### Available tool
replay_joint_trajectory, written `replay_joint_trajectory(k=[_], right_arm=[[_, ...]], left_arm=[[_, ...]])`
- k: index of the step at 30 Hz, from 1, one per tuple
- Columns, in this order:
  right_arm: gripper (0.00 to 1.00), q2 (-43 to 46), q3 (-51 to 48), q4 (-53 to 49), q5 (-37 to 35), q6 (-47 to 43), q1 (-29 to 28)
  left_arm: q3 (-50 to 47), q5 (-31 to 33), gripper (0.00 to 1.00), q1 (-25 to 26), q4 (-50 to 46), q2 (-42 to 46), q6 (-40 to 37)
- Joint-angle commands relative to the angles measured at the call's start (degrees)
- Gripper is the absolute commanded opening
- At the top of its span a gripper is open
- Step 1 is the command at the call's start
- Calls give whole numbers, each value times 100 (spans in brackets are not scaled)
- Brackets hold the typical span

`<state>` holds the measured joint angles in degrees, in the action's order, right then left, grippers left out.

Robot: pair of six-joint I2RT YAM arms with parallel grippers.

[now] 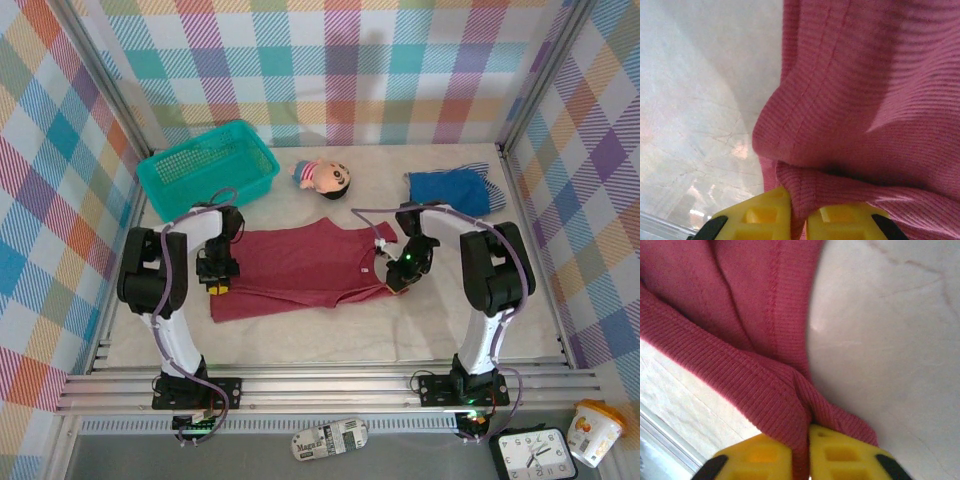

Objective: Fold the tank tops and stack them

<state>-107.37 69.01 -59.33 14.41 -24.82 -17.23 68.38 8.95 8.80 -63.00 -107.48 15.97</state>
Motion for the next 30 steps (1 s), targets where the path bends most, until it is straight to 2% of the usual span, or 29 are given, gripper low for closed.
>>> replay_joint_trajectory(k=[1,9,15,21,26,30], right_arm=[[24,-70,285,-89,188,332,36],[28,-229,673,90,-104,742,101],[29,-242,641,282,-938,914,99],[29,156,418,496,-1781,1005,114],[35,817,256,880,-1058,715,-124],[40,1339,-45,1458,-118,382,-882]], left_arm=[[140,-72,14,-80,-177,-156,-140],[79,-270,14,-80,-180,-33,-120],[10,-268,15,-80,-387,273,-146],[-177,-16,15,-130,-437,633,-11],[-237,-103,12,-190,-484,920,15],[-212,16,9,-281,-435,826,-6]])
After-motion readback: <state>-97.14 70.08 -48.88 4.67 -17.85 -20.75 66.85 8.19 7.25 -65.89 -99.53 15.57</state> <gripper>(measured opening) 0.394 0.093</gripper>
